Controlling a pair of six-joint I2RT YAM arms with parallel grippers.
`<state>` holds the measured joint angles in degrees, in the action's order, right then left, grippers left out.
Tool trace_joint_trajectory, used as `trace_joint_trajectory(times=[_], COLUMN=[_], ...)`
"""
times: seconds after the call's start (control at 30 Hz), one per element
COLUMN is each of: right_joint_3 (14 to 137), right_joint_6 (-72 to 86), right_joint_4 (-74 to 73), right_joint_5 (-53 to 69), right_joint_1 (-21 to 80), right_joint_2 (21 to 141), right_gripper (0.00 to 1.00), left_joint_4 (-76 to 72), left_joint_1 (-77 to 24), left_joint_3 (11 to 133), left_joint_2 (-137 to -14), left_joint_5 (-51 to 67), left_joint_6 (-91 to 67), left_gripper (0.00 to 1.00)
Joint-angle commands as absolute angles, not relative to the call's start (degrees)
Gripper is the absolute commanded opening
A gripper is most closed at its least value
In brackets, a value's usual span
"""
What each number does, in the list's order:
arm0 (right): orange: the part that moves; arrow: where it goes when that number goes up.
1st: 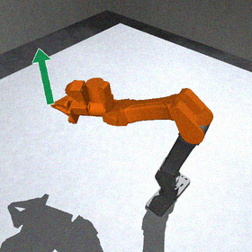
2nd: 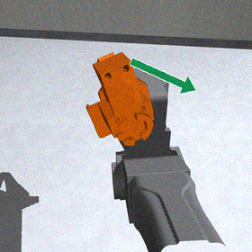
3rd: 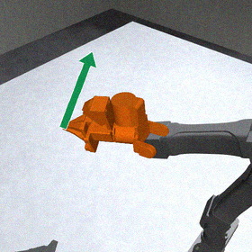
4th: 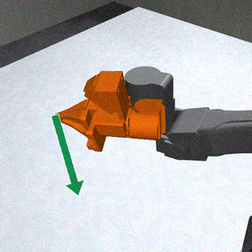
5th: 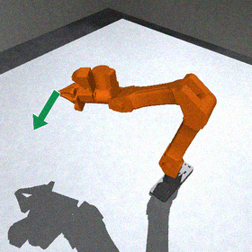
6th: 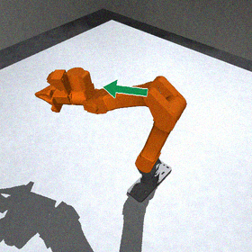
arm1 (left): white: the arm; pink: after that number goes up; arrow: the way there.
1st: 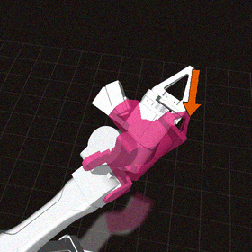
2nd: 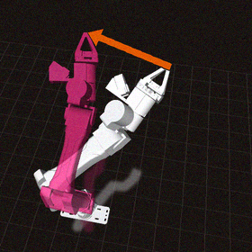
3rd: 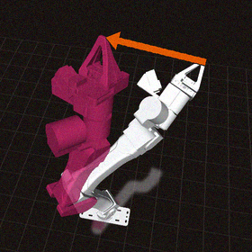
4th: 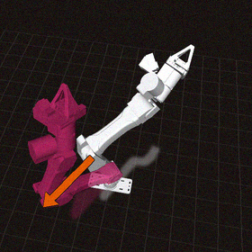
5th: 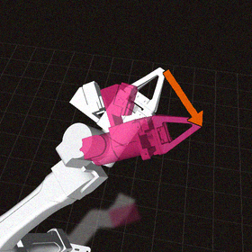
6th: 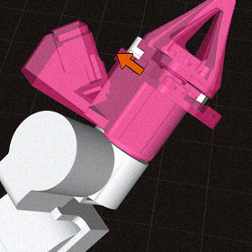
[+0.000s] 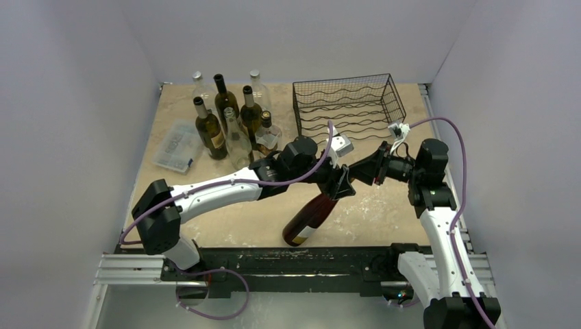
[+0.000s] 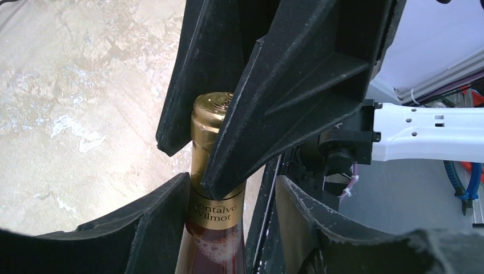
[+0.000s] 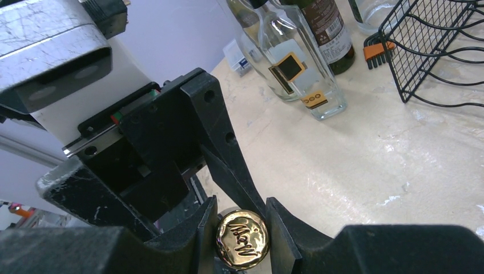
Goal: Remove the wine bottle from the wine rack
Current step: Place the wine bottle at the center of the board.
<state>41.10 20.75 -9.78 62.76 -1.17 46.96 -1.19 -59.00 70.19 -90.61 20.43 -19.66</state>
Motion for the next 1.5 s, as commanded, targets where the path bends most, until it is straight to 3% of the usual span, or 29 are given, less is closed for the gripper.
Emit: trace_joint_trajectory(times=[0.0, 0.13, 0.23, 0.3, 0.4, 0.57, 0.8, 1.03, 1.13, 1.3, 1.47], right_joint_3=[42.2, 42.2, 42.3, 42.3, 42.4, 42.4, 44.7, 48.2, 49.0, 48.7, 52.1], right_joint_6=[20.2, 20.2, 20.0, 19.6, 18.5, 17.4, 15.8, 12.2, 11.7, 7.4, -16.7], right_joint_4=[-5.8, -5.8, -5.8, -6.1, -6.9, -7.2, -8.9, -8.7, -8.4, -10.1, -26.3], right_joint_5=[64.7, 64.7, 64.7, 64.7, 64.4, 65.3, 68.0, 80.8, 84.3, 83.3, 73.2], right_joint_1=[-1.1, -1.2, -1.2, -1.2, -1.2, -1.1, -1.2, -4.9, -6.7, -7.4, -7.5], right_joint_2=[46.3, 46.4, 46.4, 46.4, 46.2, 45.7, 46.5, 45.9, 45.5, 45.4, 47.5], right_gripper=[0.00, 0.00, 0.00, 0.00, 0.04, 0.40, 0.73, 0.92, 0.94, 0.95, 0.97], left_joint_4=[-0.9, -0.1, -0.5, -1.1, -1.8, -3.5, -5.5, -7.1, -7.5, -9.5, -11.5], left_joint_1=[-59.5, -59.5, -59.5, -59.5, -59.5, -59.5, -59.4, -59.4, -59.3, -59.3, -59.2], left_joint_3=[73.4, 74.0, 74.0, 73.5, 72.5, 70.3, 67.4, 64.3, 62.8, 58.8, 54.6], left_joint_2=[-91.0, -91.7, -91.7, -91.2, -89.9, -87.3, -84.4, -80.9, -79.3, -74.9, -69.9], left_joint_5=[20.2, 20.9, 22.4, 22.6, 21.4, 19.6, 17.8, 15.4, 14.2, 11.4, 6.9], left_joint_6=[-18.4, -18.0, -17.7, -17.8, -17.6, -17.6, -17.8, -17.6, -17.7, -17.9, -17.8], left_gripper=[0.53, 0.41, 0.11, 0.00, 0.00, 0.00, 0.00, 0.00, 0.00, 0.00, 0.00])
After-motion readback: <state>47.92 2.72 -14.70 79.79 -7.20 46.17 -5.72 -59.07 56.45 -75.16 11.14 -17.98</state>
